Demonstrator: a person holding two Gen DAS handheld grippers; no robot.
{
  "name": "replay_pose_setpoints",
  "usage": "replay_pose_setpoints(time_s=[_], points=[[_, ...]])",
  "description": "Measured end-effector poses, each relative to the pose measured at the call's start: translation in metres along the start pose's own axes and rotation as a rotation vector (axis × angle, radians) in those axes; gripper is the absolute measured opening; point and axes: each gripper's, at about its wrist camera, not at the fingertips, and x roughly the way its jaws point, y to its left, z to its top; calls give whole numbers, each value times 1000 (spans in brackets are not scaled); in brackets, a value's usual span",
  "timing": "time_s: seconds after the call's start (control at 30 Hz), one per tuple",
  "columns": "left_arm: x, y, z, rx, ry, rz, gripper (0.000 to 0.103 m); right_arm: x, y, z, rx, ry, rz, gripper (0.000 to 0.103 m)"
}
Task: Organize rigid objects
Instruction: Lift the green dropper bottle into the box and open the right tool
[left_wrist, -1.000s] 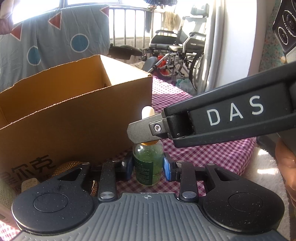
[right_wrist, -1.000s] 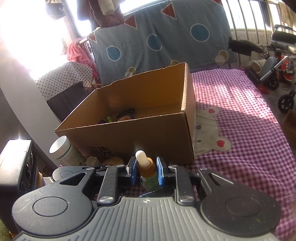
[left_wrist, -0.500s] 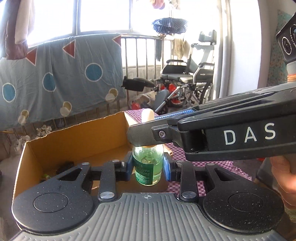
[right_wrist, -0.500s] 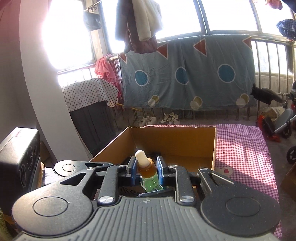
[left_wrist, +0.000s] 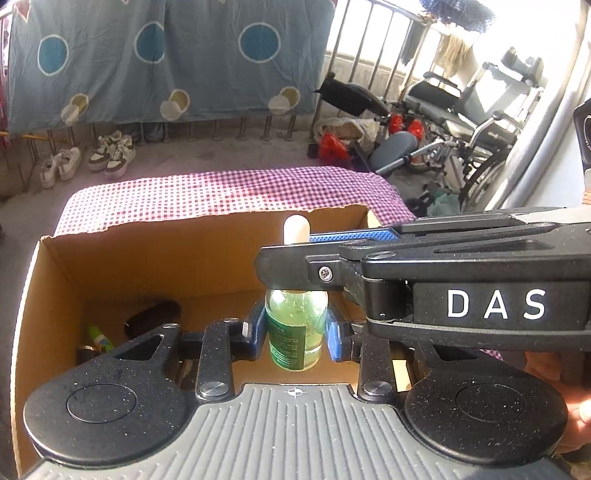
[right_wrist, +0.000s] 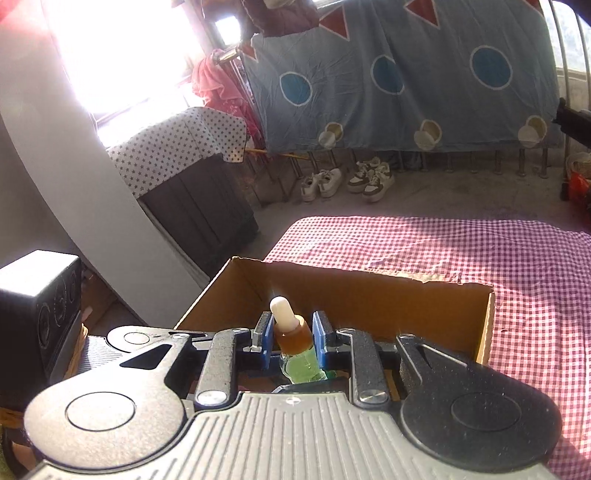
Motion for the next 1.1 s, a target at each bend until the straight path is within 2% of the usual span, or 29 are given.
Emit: replay_pose_setpoints(time_s=[0.17,0.43,0.53,0.6,0.67,0.8,0.9,1.03,1.1], points=[[26,19,11,-84,61,32,32,36,-18,10,9,43,-1,25],[45,28,16,-137,104,96,32,72,-30,5,17,82,-19,25],[48,29,14,-137,121,110,34,82,-34,2,28,104,-14,25],[48,31,12,-147,133,111,39,86,-36,1,44,129,-12,26],[46,31,12,-147,127,116,40,85,-35,1,34,129,-15,27],[40,27,13,-135,109,106,53,79,-32,1,22,111,-24,28],[38,27,14,-144,102,107,56,73,-31,4,32,100,-30,29],[31,23,14,-147,97,106,59,51,-30,4,47,60,-29,29],[23,21,13,-146,85,98,65,34,-28,3,54,31,-28,29]])
